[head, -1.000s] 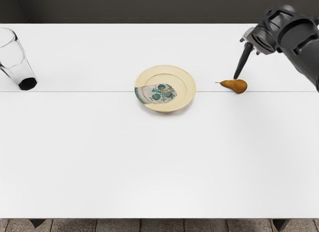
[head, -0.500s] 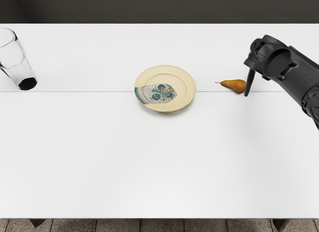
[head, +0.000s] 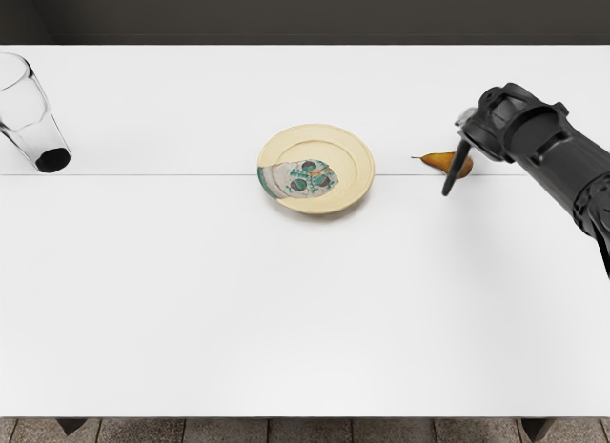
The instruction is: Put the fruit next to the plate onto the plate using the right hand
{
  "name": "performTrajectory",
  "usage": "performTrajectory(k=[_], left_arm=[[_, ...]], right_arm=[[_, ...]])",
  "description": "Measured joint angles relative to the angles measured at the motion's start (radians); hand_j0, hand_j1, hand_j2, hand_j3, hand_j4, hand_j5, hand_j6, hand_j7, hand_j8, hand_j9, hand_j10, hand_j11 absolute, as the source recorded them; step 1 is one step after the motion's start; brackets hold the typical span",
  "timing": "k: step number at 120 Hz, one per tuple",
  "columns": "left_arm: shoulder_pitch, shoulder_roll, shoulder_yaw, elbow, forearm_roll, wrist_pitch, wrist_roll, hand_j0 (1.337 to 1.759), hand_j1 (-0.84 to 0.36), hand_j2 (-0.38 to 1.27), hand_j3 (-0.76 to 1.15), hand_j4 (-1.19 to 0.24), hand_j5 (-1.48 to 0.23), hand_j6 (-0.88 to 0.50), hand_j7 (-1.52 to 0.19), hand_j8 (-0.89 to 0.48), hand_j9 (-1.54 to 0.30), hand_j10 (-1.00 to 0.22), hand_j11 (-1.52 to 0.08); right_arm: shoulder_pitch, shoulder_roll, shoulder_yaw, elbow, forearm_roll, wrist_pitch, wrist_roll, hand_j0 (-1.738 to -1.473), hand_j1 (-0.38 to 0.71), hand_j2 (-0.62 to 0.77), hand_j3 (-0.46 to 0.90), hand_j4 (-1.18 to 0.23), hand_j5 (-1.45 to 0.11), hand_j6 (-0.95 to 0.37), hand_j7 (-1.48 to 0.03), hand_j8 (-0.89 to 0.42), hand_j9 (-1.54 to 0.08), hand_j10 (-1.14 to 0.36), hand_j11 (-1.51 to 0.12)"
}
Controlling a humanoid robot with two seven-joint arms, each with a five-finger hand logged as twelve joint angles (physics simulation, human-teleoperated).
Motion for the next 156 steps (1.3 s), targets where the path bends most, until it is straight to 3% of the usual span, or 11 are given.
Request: performTrajectory(k=[14,36,84,119,156], left_arm=[[0.000,0.000,0.000,0.000,0.000,0.000,0.000,1.658,0.35,0.00,0.00,0.00,0.00,0.00,0.00,0.00,0.00,0.00,0.00],[0.000,0.000,0.000,0.000,0.000,0.000,0.000,1.658,0.35,0.00,0.00,0.00,0.00,0.00,0.00,0.00,0.00,0.00,0.00],[-0.001,0.000,0.000,0.000,0.000,0.000,0.000,1.658,0.35,0.00,0.00,0.00,0.00,0.00,0.00,0.00,0.00,0.00,0.00],[0.000,0.000,0.000,0.000,0.000,0.000,0.000,1.658,0.35,0.00,0.00,0.00,0.00,0.00,0.00,0.00,0.00,0.00,0.00],[0.000,0.000,0.000,0.000,0.000,0.000,0.000,1.658,0.35,0.00,0.00,0.00,0.00,0.00,0.00,0.00,0.00,0.00,0.00]], right_arm=[[-0.003,0.000,0.004,0.000,0.004,-0.002,0.028,-1.658,-0.32,0.00,0.00,-0.03,-0.04,-0.03,-0.04,-0.03,-0.04,-0.03,-0.04],[-0.026,0.000,0.001,0.001,0.005,-0.019,0.055,-1.658,-0.21,-0.02,0.00,-0.12,-0.15,-0.12,-0.15,-0.12,-0.15,-0.12,-0.15],[-0.006,0.000,-0.006,-0.001,0.000,-0.039,0.050,-1.658,-0.15,-0.03,0.00,-0.17,-0.22,-0.17,-0.22,-0.17,-0.21,-0.17,-0.22],[-0.002,0.000,-0.033,0.014,-0.003,-0.039,-0.049,-1.658,-0.07,-0.05,0.00,-0.23,-0.30,-0.24,-0.30,-0.23,-0.30,-0.23,-0.30],[0.037,0.000,-0.028,0.055,-0.001,-0.038,-0.068,-1.658,-0.05,-0.05,0.00,-0.25,-0.32,-0.25,-0.32,-0.25,-0.32,-0.25,-0.32]])
